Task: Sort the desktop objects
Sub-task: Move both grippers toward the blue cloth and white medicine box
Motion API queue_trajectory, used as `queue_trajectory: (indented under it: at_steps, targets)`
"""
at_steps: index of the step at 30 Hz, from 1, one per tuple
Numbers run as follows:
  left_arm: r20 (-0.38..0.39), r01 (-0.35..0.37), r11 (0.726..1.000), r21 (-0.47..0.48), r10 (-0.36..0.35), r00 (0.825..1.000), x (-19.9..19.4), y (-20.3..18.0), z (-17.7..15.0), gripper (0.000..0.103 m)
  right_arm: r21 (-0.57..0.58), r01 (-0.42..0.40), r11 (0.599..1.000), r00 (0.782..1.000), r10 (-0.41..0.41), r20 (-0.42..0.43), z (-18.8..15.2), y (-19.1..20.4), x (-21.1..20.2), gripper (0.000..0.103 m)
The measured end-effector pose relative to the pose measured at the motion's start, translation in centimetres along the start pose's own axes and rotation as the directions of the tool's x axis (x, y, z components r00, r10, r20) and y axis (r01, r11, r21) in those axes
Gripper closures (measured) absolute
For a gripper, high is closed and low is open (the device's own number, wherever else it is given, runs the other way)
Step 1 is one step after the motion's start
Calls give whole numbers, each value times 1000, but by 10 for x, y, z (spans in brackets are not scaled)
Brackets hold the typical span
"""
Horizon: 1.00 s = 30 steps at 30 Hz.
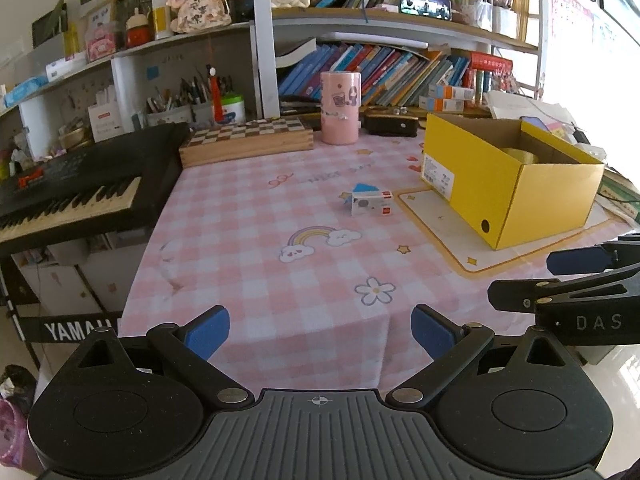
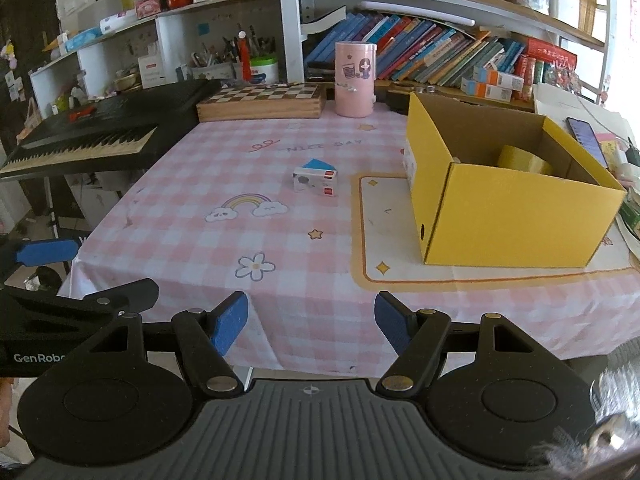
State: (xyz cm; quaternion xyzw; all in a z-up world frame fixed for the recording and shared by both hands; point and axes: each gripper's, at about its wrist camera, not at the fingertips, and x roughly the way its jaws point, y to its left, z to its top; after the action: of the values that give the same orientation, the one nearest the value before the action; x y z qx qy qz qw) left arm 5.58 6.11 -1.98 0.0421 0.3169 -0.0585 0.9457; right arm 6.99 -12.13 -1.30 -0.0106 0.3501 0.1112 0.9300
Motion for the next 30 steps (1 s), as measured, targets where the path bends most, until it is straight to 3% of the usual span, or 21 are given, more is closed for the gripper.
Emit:
queue_trajectory:
  at_steps: [8, 30]
  targets:
    - [-18, -33, 999, -8, 33, 999, 28, 3, 16, 4, -7, -34, 999, 999, 34, -12, 24, -9, 33, 34]
    - [-59, -34, 999, -34, 32, 998, 123, -9, 81, 9, 3, -110, 994, 994, 110, 17, 129, -58, 121, 34]
